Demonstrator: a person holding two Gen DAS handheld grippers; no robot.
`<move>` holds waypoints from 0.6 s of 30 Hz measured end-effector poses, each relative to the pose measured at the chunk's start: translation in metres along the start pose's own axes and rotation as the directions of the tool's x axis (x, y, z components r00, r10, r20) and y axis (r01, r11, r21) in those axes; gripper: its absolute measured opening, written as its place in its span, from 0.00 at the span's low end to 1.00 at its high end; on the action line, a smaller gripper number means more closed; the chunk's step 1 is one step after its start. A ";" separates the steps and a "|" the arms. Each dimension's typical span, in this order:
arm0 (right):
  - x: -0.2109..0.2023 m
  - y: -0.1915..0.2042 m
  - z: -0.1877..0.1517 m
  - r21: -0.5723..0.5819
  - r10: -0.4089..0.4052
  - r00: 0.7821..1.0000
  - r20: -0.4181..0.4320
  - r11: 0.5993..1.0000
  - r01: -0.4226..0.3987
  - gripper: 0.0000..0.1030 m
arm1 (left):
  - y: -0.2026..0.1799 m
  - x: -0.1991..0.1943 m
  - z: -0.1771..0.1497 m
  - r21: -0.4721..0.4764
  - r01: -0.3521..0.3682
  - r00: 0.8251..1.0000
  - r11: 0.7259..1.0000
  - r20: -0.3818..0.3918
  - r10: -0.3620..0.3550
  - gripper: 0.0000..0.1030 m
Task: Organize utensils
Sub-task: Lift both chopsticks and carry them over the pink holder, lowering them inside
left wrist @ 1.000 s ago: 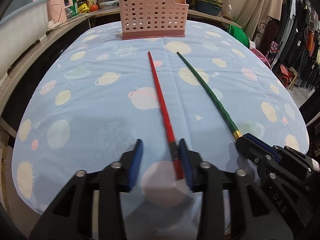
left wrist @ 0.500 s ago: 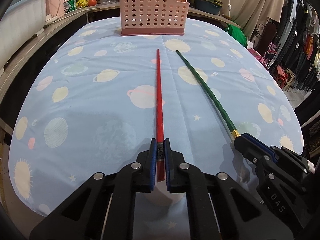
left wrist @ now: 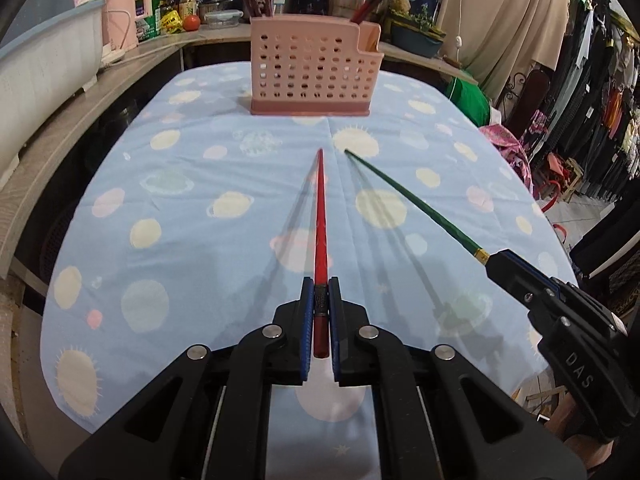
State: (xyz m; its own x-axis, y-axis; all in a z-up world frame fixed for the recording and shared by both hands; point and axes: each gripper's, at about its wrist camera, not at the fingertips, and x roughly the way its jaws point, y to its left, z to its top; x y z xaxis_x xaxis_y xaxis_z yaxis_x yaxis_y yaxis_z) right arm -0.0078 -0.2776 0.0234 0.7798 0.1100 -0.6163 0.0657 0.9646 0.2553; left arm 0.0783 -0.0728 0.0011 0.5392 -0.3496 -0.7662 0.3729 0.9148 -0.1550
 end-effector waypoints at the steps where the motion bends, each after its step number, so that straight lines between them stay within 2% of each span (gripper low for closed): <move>1: -0.002 0.000 0.006 -0.003 -0.001 1.000 0.014 1.000 0.001 0.07 | 0.001 -0.003 0.003 -0.001 -0.001 1.000 1.000 0.008 0.001 0.07; 11: -0.015 -0.007 0.071 -0.008 0.032 0.989 0.147 0.999 -0.031 0.07 | 0.012 -0.030 0.057 -0.014 -0.006 0.993 1.000 0.120 0.008 0.07; 18: -0.003 -0.008 0.106 -0.005 0.072 0.982 0.175 0.997 -0.072 0.07 | 0.016 -0.036 0.098 -0.010 -0.018 0.984 1.000 0.178 0.020 0.07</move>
State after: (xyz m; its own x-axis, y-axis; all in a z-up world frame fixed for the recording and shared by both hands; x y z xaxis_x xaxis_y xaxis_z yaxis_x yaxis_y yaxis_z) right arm 0.0550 -0.3110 0.1021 0.8791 0.1352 -0.4570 0.0064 0.9555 0.2950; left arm 0.1387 -0.0655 0.0869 0.6726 -0.3617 -0.6456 0.3551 0.9232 -0.1472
